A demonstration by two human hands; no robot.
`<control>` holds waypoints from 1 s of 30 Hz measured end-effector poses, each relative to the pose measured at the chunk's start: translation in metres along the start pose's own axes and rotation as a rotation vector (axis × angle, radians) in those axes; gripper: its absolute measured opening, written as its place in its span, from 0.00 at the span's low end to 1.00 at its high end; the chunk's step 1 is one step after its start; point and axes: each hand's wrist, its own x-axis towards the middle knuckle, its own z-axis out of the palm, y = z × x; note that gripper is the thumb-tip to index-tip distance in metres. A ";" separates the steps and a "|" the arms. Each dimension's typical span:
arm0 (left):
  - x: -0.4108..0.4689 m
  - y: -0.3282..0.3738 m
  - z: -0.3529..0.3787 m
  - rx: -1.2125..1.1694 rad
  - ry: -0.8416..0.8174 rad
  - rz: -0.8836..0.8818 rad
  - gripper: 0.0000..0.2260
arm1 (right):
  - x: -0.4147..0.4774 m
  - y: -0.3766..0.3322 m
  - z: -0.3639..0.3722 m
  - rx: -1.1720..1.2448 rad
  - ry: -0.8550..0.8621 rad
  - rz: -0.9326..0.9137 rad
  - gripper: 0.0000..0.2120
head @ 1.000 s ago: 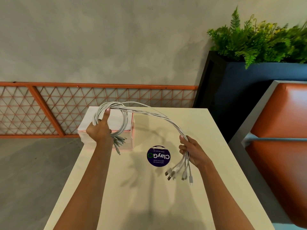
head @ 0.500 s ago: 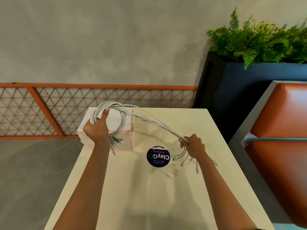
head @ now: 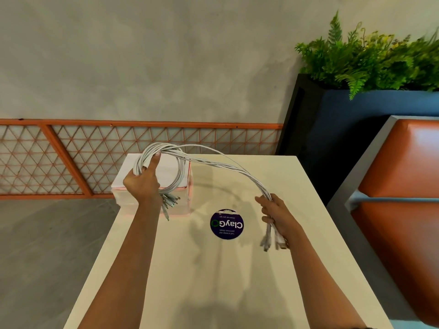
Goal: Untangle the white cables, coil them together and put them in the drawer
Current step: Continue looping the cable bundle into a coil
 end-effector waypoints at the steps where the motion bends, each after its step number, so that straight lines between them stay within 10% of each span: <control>1: 0.001 0.002 -0.001 0.013 0.014 -0.009 0.16 | 0.000 0.001 -0.002 0.077 -0.017 0.023 0.08; 9: 0.014 0.002 -0.004 0.048 -0.022 -0.089 0.19 | -0.010 0.004 -0.007 0.087 -0.117 0.027 0.06; 14: 0.015 0.003 -0.005 0.068 -0.060 -0.184 0.19 | -0.014 0.001 -0.007 0.052 -0.260 0.065 0.21; 24: -0.005 -0.010 0.002 0.094 -0.351 -0.377 0.21 | -0.006 -0.023 0.004 0.635 -0.233 -0.093 0.25; 30: -0.013 -0.009 0.009 0.091 -0.248 -0.390 0.23 | 0.012 -0.035 -0.010 0.868 -0.154 -0.194 0.26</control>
